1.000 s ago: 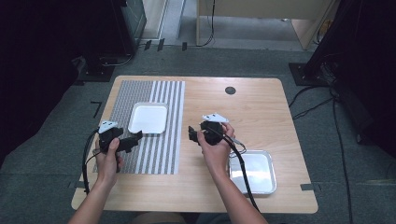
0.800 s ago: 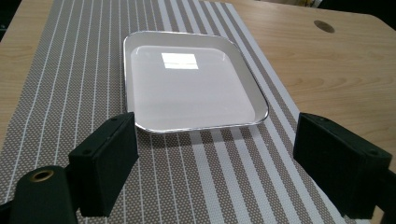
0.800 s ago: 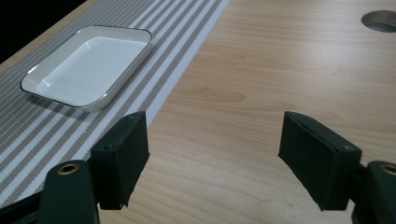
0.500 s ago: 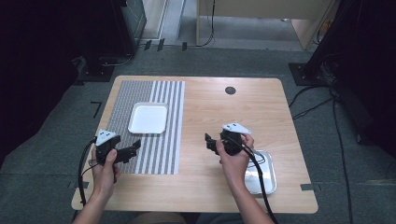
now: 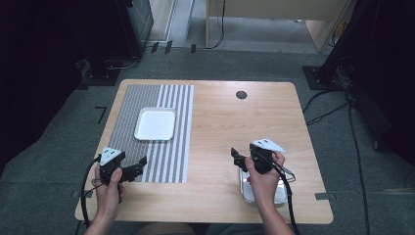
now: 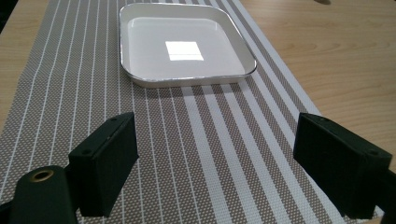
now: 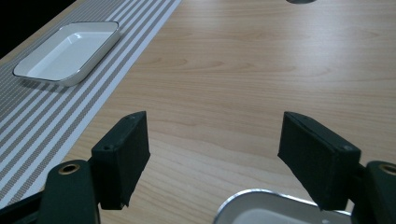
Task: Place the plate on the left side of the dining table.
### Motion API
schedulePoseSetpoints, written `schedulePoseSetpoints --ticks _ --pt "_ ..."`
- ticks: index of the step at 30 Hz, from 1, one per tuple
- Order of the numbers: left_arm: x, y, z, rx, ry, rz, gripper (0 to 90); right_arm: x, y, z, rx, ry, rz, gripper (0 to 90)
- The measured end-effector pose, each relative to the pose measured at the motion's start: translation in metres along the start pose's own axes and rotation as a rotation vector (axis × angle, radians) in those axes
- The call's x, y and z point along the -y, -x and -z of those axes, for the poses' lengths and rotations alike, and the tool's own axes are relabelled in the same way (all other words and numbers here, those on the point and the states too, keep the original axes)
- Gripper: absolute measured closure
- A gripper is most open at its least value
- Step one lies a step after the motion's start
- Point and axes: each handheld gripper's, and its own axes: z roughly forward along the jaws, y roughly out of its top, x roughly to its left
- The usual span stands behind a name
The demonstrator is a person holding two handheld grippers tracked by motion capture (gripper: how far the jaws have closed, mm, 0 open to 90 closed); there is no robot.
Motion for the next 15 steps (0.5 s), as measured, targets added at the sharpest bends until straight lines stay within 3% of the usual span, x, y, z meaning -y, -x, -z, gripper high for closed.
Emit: schedulePoseSetpoints --ticks 15 --pt "0.029 -0.004 0.007 -0.028 -0.03 -0.01 13.9 0.022 0.043 0.031 0.074 0.022 -0.01 24.9"
